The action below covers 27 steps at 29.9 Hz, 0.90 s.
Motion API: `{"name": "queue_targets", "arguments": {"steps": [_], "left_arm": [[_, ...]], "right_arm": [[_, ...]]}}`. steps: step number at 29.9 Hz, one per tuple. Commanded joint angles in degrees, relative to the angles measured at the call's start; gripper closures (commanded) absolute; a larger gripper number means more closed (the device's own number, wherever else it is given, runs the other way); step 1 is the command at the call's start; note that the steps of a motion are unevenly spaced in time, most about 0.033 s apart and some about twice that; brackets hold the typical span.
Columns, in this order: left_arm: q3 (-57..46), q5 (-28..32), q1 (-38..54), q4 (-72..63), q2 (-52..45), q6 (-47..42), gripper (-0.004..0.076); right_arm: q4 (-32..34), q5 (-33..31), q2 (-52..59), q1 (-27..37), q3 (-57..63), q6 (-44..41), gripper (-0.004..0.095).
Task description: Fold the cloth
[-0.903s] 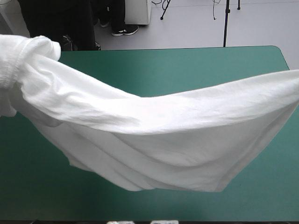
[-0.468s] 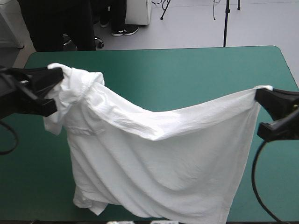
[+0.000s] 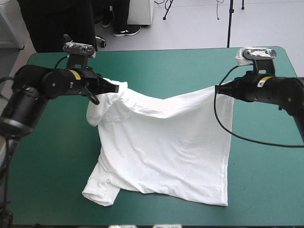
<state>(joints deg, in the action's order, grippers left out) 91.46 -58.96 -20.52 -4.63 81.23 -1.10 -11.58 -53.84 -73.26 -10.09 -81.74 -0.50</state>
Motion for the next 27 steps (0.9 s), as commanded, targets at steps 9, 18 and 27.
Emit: {"name": "queue_targets", "arguments": {"steps": [9, 18, 27], "left_arm": [[1.4, 19.7, 0.0, 1.7, 15.3, -0.3, 0.0733], [1.5, 23.5, 0.0, 1.6, 22.3, -0.3, 0.0677], [5.5, 18.0, 0.0, 4.6, 23.1, 2.7, 0.0264]], "right_arm": [[6.9, 11.8, -16.7, 0.3, -1.6, 0.5, 0.0923], [14.3, 18.2, -26.4, 0.3, -3.3, 0.5, 0.0546], [16.1, 13.7, -28.5, 1.1, -12.0, 0.5, 0.0254]]}}
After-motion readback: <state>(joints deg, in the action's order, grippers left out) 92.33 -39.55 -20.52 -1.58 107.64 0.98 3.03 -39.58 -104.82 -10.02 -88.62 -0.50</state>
